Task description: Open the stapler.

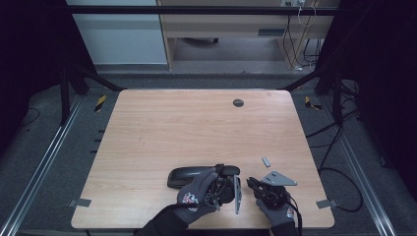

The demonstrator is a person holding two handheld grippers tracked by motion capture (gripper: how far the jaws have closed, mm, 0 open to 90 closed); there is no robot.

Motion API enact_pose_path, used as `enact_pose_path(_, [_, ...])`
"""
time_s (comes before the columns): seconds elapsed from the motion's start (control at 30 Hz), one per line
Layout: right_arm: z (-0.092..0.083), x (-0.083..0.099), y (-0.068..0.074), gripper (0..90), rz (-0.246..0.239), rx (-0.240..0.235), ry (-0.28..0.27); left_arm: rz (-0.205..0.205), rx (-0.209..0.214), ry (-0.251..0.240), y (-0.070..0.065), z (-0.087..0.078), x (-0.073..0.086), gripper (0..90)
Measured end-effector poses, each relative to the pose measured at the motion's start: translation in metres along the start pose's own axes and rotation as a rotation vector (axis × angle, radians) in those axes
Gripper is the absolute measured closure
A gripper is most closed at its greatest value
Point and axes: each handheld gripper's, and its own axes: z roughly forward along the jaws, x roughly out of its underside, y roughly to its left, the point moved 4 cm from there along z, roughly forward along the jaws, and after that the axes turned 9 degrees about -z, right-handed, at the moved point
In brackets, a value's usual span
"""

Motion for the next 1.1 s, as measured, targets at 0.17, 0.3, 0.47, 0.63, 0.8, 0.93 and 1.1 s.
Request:
enact_pose_path(0.17, [0.004, -0.001, 0.003, 88.1, 0.01, -0.019, 0.002, -0.001, 0.003, 0.012, 0.002, 0.004, -0.001, 47.4])
enact_pose_path(0.3, [0.008, -0.004, 0.005, 90.0, 0.012, -0.039, 0.0, 0.011, 0.002, 0.014, 0.001, 0.005, -0.002, 49.7])
enact_pose_path(0.47, [0.01, -0.006, 0.008, 90.0, 0.012, -0.052, -0.002, 0.018, 0.0, 0.019, 0.0, 0.005, -0.003, 51.5])
enact_pose_path(0.63, [0.016, -0.008, 0.014, 90.0, 0.015, -0.078, -0.002, 0.03, -0.009, 0.027, 0.0, 0.005, -0.003, 52.2])
enact_pose_path(0.8, [0.023, -0.01, 0.019, 90.0, 0.005, -0.093, 0.008, 0.019, -0.005, 0.023, 0.0, 0.005, -0.003, 52.2])
enact_pose_path(0.93, [0.026, -0.011, 0.022, 90.0, 0.009, -0.103, 0.013, 0.014, -0.001, 0.023, 0.001, 0.004, -0.003, 52.1])
enact_pose_path(1.1, [0.028, -0.011, 0.023, 90.0, 0.009, -0.107, 0.015, 0.003, 0.002, 0.015, 0.002, 0.004, -0.003, 52.0])
